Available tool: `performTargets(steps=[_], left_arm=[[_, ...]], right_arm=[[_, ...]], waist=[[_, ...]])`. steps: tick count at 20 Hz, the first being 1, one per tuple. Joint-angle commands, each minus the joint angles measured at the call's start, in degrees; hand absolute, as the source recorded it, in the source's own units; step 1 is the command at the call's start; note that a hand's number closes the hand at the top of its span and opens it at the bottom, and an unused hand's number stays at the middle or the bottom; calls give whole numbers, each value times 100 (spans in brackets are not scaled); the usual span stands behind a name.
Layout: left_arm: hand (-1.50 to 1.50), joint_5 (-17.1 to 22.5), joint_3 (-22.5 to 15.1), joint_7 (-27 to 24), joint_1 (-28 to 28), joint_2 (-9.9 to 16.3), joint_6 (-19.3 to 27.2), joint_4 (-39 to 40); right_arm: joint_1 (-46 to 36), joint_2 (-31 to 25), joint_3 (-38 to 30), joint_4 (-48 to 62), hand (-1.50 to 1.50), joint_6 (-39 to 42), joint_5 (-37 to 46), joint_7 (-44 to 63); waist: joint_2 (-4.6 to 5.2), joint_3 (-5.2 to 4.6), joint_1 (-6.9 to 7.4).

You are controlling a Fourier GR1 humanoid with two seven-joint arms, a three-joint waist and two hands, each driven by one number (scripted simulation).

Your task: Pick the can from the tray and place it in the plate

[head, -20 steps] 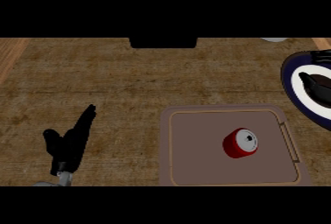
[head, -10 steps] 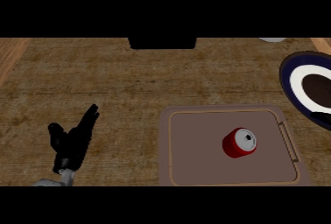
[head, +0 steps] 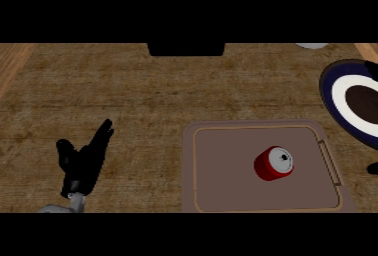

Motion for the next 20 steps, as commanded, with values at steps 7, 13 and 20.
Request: performTargets(steps=[7,13,20], left_arm=[[0,-182,-142,-103,277,-296,-144,161],[0,-216,-14,70,219,-359,-251,100],[0,-460,102,158,-11,-547,-167,208]], right_arm=[[-106,529,1133,-1470,-150,-137,1049,2024],[-401,966,1439,-1297,-150,130,1683,2556],[72,1552,1634,-1284,-150,369,2034,2521]], waist=[[33,-26,27],[37,-24,40],[39,-22,16]])
